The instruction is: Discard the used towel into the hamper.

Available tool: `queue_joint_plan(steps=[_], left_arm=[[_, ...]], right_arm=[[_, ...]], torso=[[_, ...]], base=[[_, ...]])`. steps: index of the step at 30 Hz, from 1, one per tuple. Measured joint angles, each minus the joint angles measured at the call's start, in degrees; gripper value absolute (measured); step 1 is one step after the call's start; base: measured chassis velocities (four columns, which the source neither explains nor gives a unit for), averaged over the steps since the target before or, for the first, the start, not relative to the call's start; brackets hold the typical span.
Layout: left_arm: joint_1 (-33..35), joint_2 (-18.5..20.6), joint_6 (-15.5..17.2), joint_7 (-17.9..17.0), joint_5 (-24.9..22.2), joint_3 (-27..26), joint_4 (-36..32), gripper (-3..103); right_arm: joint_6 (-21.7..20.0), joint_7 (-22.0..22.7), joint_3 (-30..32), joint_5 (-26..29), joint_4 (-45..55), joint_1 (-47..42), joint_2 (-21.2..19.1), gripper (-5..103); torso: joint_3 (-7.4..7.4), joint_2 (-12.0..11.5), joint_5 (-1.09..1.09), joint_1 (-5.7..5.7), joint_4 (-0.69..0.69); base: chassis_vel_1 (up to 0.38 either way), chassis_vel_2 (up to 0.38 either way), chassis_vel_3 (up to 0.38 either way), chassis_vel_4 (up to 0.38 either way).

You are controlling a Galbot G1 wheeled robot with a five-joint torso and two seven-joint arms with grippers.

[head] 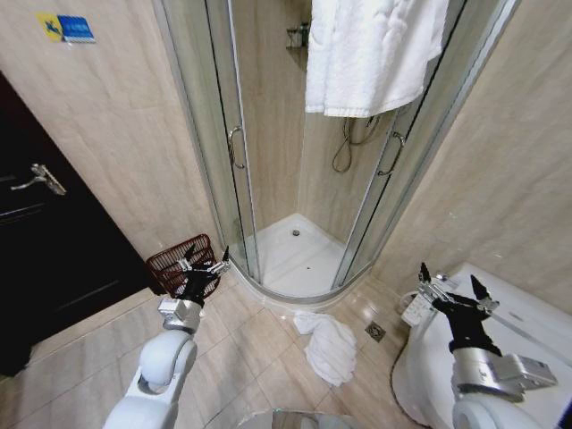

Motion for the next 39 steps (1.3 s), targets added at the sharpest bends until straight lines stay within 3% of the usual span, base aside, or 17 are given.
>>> queue_joint_plan(steps=[15,22,24,26,29,32,35,37,39], left_arm=[[0.0,-0.4,-1.4,-0.1,-0.2,1.1,0.3,100],[1.6,-1.4,-4.3,-0.3,-0.4,1.2,1.5,100],[2.9,-2.3,-5.8,-0.3,0.2,0.4,2.0,100],[3.1,-2.5,-6.0,-0.3,0.4,0.2,2.1,100],[5.3,-5.0,-7.7,-0.1,1.5,-1.7,2.2,100],[6.2,-6.0,-8.5,0.0,1.6,-2.4,2.4,100],[7.7,-7.4,-11.0,-0.1,2.1,-3.3,3.5,100],[7.7,-7.4,-11.0,-0.1,2.2,-3.3,3.6,100],[6.9,-7.2,-11.1,-0.6,2.5,-2.6,4.4,100]], right_arm=[[-0.1,-0.2,0.0,0.1,-0.3,0.0,-0.4,100],[-1.9,1.4,0.6,2.7,0.6,3.4,-4.3,100],[-4.5,3.3,0.9,6.1,1.3,7.9,-9.7,100],[-4.8,3.4,0.9,6.5,1.3,8.4,-10.3,100],[-6.4,4.3,1.1,13.5,1.4,13.4,-19.3,100],[-6.7,4.5,1.2,16.8,1.3,15.7,-22.6,100],[-7.2,4.8,1.5,21.7,-1.7,23.3,-30.7,100],[-7.3,4.8,1.7,22.1,-2.0,24.1,-31.6,100],[-7.3,3.5,3.3,26.4,-4.7,29.3,-36.6,100]], torso=[[2.13,3.8,0.00,1.68,-0.01],[2.29,4.1,0.01,1.78,-0.01],[2.25,4.0,0.01,1.76,0.00],[2.24,4.0,0.01,1.76,0.00],[2.17,3.8,0.02,1.70,0.00],[2.14,3.8,0.02,1.67,0.00],[2.07,3.6,0.03,1.61,0.01],[2.07,3.6,0.03,1.61,0.02],[2.03,3.6,0.00,1.58,0.00]], base=[[0.000,0.000,0.000,0.000],[0.000,0.000,0.000,0.000],[0.000,0.000,0.000,0.000],[0.000,0.000,0.000,0.000],[0.000,0.000,0.000,0.000],[0.000,0.000,0.000,0.000],[0.000,0.000,0.000,0.000],[0.000,0.000,0.000,0.000],[0.000,0.000,0.000,0.000]])
